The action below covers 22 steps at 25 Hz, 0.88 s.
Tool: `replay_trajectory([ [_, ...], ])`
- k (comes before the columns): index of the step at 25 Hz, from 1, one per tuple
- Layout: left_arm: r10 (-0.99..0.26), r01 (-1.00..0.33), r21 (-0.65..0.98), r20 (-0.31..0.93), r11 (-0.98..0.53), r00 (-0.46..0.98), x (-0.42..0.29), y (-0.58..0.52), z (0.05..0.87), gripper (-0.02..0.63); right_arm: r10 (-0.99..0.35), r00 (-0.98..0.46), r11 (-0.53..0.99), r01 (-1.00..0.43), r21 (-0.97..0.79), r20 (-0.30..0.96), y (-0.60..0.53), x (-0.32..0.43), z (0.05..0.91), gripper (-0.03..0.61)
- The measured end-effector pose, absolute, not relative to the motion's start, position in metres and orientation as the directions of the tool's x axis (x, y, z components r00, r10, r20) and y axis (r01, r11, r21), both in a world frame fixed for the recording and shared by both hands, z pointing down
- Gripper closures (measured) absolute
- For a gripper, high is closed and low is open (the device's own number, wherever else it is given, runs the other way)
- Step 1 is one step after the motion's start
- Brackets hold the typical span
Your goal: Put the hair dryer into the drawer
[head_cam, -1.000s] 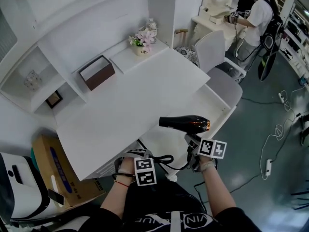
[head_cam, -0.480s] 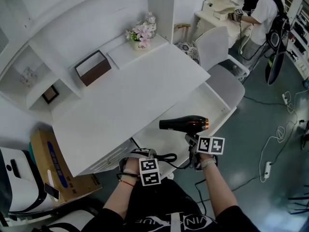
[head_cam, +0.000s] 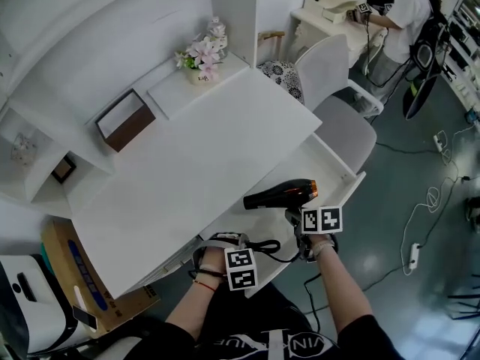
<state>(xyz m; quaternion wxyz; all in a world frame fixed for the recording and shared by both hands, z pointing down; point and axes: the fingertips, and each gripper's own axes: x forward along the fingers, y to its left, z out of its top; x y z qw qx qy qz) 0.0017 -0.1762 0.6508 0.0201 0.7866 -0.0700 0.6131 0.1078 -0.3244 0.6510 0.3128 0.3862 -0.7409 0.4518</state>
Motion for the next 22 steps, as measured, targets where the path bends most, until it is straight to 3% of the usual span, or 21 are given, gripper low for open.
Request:
replay_trajectory([
  [10, -0.072, -0.152, -0.039, 0.973, -0.988, 0.217, 0.001, -0.216, 0.665, 0.443, -0.191, -0.478, 0.394, -0.838, -0.378, 0.858, -0.365, 0.087, 0.679, 0.400],
  [22, -0.051, -0.164, -0.017, 0.977, -0.986, 0.206, 0.000, -0.224, 0.691, 0.445, -0.067, -0.572, 0.465, -0.743, -0.482, 0.817, -0.379, 0.069, 0.711, 0.399],
])
